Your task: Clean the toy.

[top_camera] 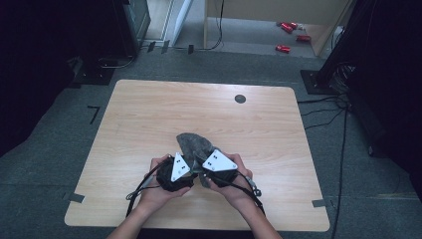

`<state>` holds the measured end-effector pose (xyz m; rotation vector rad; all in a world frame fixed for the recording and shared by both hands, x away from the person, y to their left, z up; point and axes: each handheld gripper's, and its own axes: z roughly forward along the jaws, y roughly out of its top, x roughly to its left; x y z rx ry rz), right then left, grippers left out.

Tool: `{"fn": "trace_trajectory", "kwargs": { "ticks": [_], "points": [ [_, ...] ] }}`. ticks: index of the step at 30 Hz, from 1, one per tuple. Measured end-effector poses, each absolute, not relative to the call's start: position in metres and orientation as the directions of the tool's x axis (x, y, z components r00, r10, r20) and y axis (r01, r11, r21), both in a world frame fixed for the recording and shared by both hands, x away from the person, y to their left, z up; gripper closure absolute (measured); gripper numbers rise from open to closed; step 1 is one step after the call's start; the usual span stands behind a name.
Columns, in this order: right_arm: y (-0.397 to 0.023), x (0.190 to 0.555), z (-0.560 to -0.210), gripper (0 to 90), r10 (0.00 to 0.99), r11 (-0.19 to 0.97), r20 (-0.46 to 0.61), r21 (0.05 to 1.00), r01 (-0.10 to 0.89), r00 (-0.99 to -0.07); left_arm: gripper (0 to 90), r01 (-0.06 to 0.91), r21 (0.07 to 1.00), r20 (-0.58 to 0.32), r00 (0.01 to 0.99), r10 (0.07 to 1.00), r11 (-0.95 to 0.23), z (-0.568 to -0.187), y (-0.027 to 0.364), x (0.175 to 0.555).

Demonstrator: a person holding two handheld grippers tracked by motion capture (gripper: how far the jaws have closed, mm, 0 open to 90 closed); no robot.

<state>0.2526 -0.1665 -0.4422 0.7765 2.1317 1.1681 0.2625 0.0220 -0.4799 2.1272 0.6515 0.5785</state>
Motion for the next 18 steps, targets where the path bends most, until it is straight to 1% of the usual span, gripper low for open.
{"fn": "trace_trajectory", "kwargs": {
  "ticks": [1, 3, 7, 10, 13, 16, 18],
  "points": [
    [-0.169, 0.253, -0.441, 72.9, 0.736, 0.425, -0.193, 0.878, 0.221, -0.649, 35.1, 0.252, 0.813, 0.170, 0.761, 0.626, -0.526, -0.479, 0.024, 0.263],
    [-0.172, 0.250, -0.440, 72.6, 0.748, 0.399, -0.187, 0.893, 0.207, -0.637, 35.1, 0.250, 0.821, 0.162, 0.760, 0.629, -0.513, -0.476, 0.025, 0.261],
    [-0.167, 0.237, -0.437, 71.6, 0.703, 0.322, -0.128, 0.935, 0.152, -0.699, 35.1, 0.238, 0.824, 0.163, 0.768, 0.619, -0.513, -0.472, 0.024, 0.258],
    [-0.160, 0.230, -0.439, 70.2, 0.646, 0.246, -0.048, 0.958, 0.149, -0.762, 35.1, 0.226, 0.825, 0.171, 0.773, 0.611, -0.518, -0.469, 0.021, 0.255],
    [-0.153, 0.231, -0.444, 71.2, 0.648, 0.293, -0.073, 0.943, 0.159, -0.758, 35.1, 0.221, 0.829, 0.177, 0.767, 0.616, -0.513, -0.467, 0.021, 0.254],
    [-0.157, 0.236, -0.448, 72.2, 0.667, 0.286, -0.058, 0.941, 0.183, -0.743, 35.1, 0.231, 0.822, 0.176, 0.767, 0.617, -0.521, -0.469, 0.022, 0.256],
    [-0.158, 0.237, -0.448, 72.4, 0.688, 0.324, -0.110, 0.931, 0.168, -0.717, 35.1, 0.237, 0.820, 0.172, 0.767, 0.618, -0.522, -0.471, 0.022, 0.257]
  ]
}}
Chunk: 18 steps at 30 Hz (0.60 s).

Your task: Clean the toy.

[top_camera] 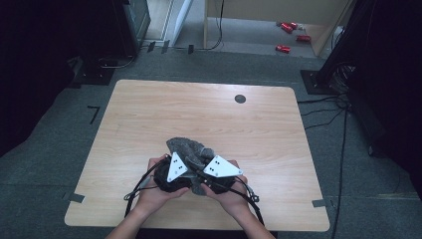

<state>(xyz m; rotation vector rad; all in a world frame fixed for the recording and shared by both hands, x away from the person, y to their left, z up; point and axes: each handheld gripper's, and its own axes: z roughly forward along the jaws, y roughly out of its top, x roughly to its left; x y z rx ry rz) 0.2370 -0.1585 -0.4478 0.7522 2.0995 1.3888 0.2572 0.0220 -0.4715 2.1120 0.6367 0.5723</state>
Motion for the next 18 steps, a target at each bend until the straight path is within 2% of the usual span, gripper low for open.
{"fn": "trace_trajectory", "kwargs": {
  "ticks": [2, 6, 10, 13, 18],
  "points": [
    [-0.161, 0.238, -0.447, 72.5, 0.713, 0.354, -0.152, 0.921, 0.164, -0.684, 35.1, 0.238, 0.820, 0.171, 0.766, 0.619, -0.521, -0.473, 0.023, 0.258],
    [-0.175, 0.243, -0.442, 72.3, 0.754, 0.327, -0.125, 0.923, 0.205, -0.644, 35.0, 0.203, 0.844, 0.168, 0.778, 0.605, -0.496, -0.474, 0.026, 0.257],
    [-0.195, 0.245, -0.428, 71.5, 0.762, 0.191, 0.002, 0.954, 0.229, -0.647, 34.9, 0.087, 0.917, 0.164, 0.807, 0.567, -0.390, -0.477, 0.038, 0.255],
    [-0.208, 0.243, -0.418, 71.6, 0.761, 0.091, 0.078, 0.970, 0.226, -0.645, 34.9, 0.077, 0.933, 0.149, 0.804, 0.575, -0.350, -0.477, 0.045, 0.258],
    [-0.209, 0.245, -0.419, 71.6, 0.724, 0.059, 0.134, 0.965, 0.254, -0.677, 34.9, 0.011, 0.942, 0.187, 0.813, 0.551, -0.336, -0.479, 0.045, 0.255]
  ]
}}
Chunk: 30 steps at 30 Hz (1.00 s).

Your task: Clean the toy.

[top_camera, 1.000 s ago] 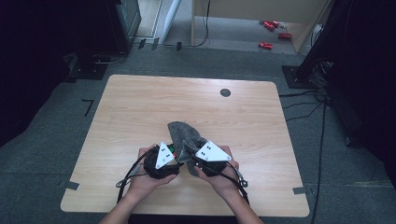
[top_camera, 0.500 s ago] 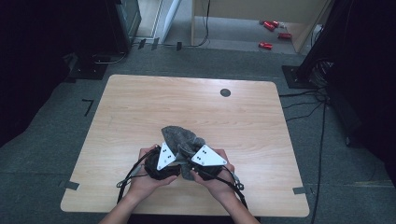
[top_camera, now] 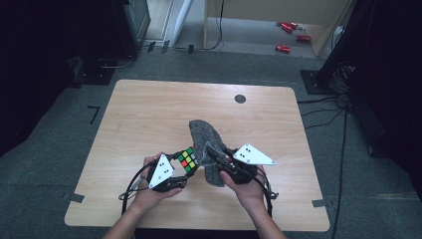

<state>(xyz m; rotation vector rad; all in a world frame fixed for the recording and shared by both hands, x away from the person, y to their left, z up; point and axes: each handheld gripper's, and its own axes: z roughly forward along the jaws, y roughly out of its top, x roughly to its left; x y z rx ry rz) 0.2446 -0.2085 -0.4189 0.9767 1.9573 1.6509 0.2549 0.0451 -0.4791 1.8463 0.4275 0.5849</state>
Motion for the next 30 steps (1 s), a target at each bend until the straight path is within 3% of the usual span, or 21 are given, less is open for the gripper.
{"fn": "trace_trajectory", "kwargs": {
  "ticks": [3, 8, 17, 22, 30],
  "points": [
    [-0.202, 0.247, -0.427, 71.4, 0.692, 0.057, 0.177, 0.953, 0.297, -0.699, 34.8, -0.026, 0.943, 0.216, 0.804, 0.554, -0.330, -0.479, 0.042, 0.251],
    [-0.206, 0.258, -0.443, 71.2, 0.678, 0.037, 0.254, 0.926, 0.377, -0.690, 34.8, -0.006, 0.945, 0.209, 0.778, 0.592, -0.326, -0.494, 0.040, 0.251],
    [-0.228, 0.277, -0.469, 71.6, 0.764, 0.070, 0.271, 0.867, 0.493, -0.586, 34.9, 0.016, 0.967, 0.151, 0.769, 0.621, -0.254, -0.490, 0.042, 0.249],
    [-0.236, 0.271, -0.452, 71.6, 0.763, 0.008, 0.281, 0.896, 0.443, -0.582, 34.8, 0.030, 0.966, 0.135, 0.788, 0.600, -0.257, -0.490, 0.045, 0.252],
    [-0.211, 0.250, -0.424, 71.5, 0.677, 0.047, 0.212, 0.943, 0.329, -0.705, 34.9, 0.032, 0.967, 0.120, 0.817, 0.564, -0.253, -0.482, 0.040, 0.247]
  ]
}}
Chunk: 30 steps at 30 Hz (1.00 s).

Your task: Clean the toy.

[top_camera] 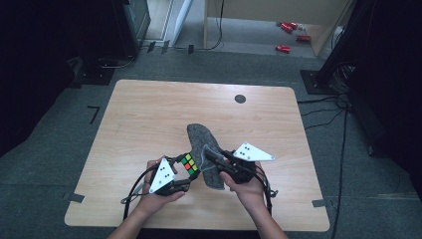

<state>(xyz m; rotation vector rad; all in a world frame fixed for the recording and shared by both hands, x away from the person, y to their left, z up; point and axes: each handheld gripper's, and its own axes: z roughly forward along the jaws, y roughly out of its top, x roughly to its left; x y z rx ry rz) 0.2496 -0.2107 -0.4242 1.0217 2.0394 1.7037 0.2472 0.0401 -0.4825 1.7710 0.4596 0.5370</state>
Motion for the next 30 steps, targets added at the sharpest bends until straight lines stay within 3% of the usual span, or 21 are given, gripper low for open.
{"fn": "trace_trajectory", "kwargs": {
  "ticks": [12, 19, 22, 27, 30],
  "points": [
    [-0.225, 0.270, -0.458, 71.9, 0.779, 0.108, 0.208, 0.884, 0.455, -0.591, 34.8, 0.068, 0.970, 0.084, 0.810, 0.580, -0.235, -0.480, 0.050, 0.254],
    [-0.217, 0.253, -0.433, 71.8, 0.710, 0.025, 0.234, 0.934, 0.355, -0.665, 34.8, 0.074, 0.968, 0.079, 0.821, 0.566, -0.242, -0.481, 0.048, 0.254],
    [-0.204, 0.245, -0.426, 71.9, 0.687, 0.052, 0.203, 0.944, 0.326, -0.698, 34.8, 0.063, 0.967, 0.089, 0.826, 0.557, -0.248, -0.480, 0.046, 0.251],
    [-0.209, 0.252, -0.437, 72.0, 0.684, 0.010, 0.274, 0.923, 0.385, -0.676, 34.8, 0.057, 0.967, 0.095, 0.822, 0.562, -0.247, -0.475, 0.047, 0.250],
    [-0.213, 0.259, -0.450, 72.2, 0.728, 0.051, 0.260, 0.902, 0.428, -0.634, 34.8, 0.057, 0.971, 0.085, 0.824, 0.561, -0.231, -0.473, 0.048, 0.249]
  ]
}}
